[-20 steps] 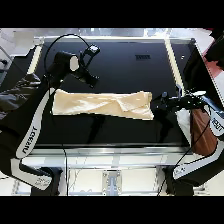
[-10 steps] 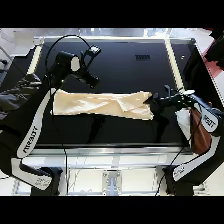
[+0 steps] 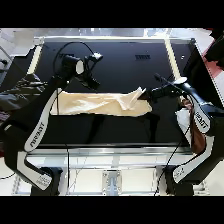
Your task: Fold the shirts.
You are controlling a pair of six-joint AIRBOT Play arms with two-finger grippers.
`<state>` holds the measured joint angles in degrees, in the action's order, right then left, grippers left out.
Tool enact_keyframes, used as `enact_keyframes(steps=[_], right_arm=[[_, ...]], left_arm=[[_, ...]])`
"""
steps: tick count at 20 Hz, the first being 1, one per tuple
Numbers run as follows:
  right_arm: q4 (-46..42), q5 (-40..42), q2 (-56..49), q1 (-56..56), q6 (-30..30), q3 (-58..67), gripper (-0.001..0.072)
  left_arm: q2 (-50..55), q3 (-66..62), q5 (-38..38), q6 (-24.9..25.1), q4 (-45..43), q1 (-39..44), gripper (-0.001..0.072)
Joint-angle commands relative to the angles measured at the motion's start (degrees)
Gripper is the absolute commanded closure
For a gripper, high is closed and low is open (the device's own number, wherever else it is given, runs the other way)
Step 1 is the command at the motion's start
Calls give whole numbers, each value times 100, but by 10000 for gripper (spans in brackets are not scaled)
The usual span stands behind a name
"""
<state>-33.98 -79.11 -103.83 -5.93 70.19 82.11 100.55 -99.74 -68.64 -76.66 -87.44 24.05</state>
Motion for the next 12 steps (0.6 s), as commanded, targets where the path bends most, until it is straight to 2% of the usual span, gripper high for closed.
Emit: enact_keyframes(steps=[1,6,12], right_arm=[[96,-363,291,164,487,623,692],[87,-382,461,678,1091,1700,693],[-337,-81,461,1635,1521,2649,693]], left_arm=[[560,2,-44,76,643,0,699],[1279,2,-162,109,1045,0,699],[1314,0,-111,107,1333,-46,699]])
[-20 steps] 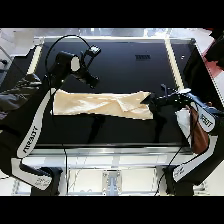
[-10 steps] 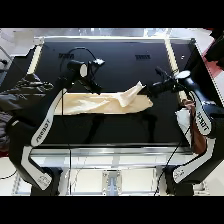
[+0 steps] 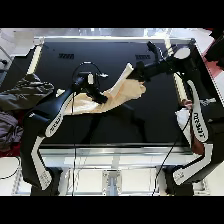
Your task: Fold the shirts.
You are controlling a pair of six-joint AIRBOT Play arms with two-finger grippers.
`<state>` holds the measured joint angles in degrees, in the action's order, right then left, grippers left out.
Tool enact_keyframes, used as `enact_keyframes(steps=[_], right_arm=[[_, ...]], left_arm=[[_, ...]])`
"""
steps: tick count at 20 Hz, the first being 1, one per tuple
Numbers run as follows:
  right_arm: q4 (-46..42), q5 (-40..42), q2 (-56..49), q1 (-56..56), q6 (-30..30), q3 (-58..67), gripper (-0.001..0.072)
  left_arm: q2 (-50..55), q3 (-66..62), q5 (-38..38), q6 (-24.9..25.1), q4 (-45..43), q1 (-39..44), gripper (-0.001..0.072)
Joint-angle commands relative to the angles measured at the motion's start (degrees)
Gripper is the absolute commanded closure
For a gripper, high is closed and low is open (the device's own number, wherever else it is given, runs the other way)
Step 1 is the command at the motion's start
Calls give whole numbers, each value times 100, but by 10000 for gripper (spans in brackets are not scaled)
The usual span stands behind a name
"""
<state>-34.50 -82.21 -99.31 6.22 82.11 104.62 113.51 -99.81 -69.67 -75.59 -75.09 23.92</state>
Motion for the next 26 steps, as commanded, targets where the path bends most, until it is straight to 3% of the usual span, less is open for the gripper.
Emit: enact_keyframes(steps=[1,7,14,15,17,18,21,26], right_arm=[[-400,308,9,553,415,431,693],[-492,901,7,1311,597,431,694],[-468,4087,-411,3084,549,442,693],[-433,4656,-507,3342,549,442,615],[-402,5283,-573,3722,551,442,177],[-402,5318,-568,3834,549,472,136],[-621,4806,-568,3893,522,957,136],[-2140,2872,-269,3147,533,1399,145]], left_arm=[[-151,7,-4,0,103,-129,699],[-1904,7,-487,168,57,-1370,699],[-3311,7,-636,168,61,-3045,698],[-3377,7,-693,170,59,-3185,699],[-3429,9,-868,168,61,-3416,698],[-3423,9,-925,170,61,-3484,699],[-3416,9,-931,164,61,-3541,698],[-3412,9,-929,151,61,-3534,699]])
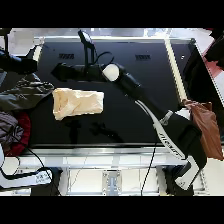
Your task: Fold the shirts.
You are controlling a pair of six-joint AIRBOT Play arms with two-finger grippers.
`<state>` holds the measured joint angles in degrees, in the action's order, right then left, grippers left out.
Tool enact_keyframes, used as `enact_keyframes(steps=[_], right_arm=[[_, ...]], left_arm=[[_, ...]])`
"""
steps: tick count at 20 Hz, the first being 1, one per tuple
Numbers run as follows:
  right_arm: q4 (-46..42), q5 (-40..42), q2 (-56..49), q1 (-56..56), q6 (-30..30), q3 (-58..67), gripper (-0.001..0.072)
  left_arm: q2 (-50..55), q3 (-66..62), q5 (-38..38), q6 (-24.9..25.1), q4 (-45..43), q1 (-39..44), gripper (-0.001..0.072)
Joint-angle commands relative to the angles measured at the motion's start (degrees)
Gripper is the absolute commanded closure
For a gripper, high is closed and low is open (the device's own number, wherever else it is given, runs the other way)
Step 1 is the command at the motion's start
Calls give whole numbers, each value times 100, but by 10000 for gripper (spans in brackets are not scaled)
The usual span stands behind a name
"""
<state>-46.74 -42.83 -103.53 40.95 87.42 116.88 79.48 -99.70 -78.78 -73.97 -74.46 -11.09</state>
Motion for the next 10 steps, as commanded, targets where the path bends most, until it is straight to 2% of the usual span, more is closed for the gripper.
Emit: enact_keyframes(steps=[1,3,5,8,10], right_arm=[[-1458,-1609,208,-555,61,166,170],[-2441,-2354,208,-994,476,13,168],[-2787,-2376,164,-1447,1019,-516,166],[-2531,-1996,-238,-2002,2258,-1255,166],[-1770,-1971,-669,-2218,2741,-1491,167]], left_arm=[[-9,-2,-17,-11,0,-33,699],[-9,-2,-15,-11,0,-31,699],[-9,-2,-17,-11,-2,-33,698],[-7,-2,-17,-11,0,-31,699],[9,-2,-17,-11,-2,-31,699]])
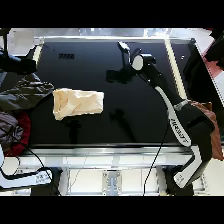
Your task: Fold the shirts.
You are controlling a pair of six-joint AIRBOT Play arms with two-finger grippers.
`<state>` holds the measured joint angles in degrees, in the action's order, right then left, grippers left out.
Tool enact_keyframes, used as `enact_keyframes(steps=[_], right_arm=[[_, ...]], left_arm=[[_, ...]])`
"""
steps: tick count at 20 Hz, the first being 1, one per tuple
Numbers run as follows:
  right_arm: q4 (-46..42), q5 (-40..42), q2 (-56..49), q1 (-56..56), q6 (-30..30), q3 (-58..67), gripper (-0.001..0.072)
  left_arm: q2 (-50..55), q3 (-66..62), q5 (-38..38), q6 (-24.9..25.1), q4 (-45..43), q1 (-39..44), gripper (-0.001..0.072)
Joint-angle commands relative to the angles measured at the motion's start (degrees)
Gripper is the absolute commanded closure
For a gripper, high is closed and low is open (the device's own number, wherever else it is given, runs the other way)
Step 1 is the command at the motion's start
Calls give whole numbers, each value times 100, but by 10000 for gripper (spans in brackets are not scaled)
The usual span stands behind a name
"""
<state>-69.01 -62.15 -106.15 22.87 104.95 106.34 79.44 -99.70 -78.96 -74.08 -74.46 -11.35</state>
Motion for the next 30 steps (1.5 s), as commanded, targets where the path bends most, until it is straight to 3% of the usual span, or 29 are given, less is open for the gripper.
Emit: enact_keyframes(steps=[1,4,5,6,13,14,15,16,18,22,27,30], right_arm=[[1139,-111,-686,-483,951,-448,167],[3405,-168,-1451,-474,-129,-448,160],[3891,-146,-1637,-417,-407,-442,107],[4286,-125,-1797,-352,-625,-431,4],[5045,437,-2186,369,-1084,-2,35],[5045,553,-2188,435,-1080,92,112],[5056,636,-2188,474,-1086,195,330],[5062,660,-2186,501,-1104,341,687],[5051,501,-2181,452,-1408,833,693],[3954,-90,-1679,-72,-1558,1403,694],[328,-1558,-201,-1349,-896,1016,695],[-782,-2284,433,-2288,-898,1001,695]], left_arm=[[33,-2,0,0,-2,-4,699],[142,0,-2,0,4,-4,698],[181,2,-4,0,24,-4,698],[212,2,-4,0,52,-4,699],[254,2,-22,2,129,20,699],[254,2,-22,2,127,20,699],[254,2,-22,2,127,20,699],[254,2,-26,2,127,20,698],[254,2,-46,2,125,17,699],[254,2,-131,2,125,17,699],[254,2,-221,2,125,17,699],[254,2,-216,2,125,17,698]])
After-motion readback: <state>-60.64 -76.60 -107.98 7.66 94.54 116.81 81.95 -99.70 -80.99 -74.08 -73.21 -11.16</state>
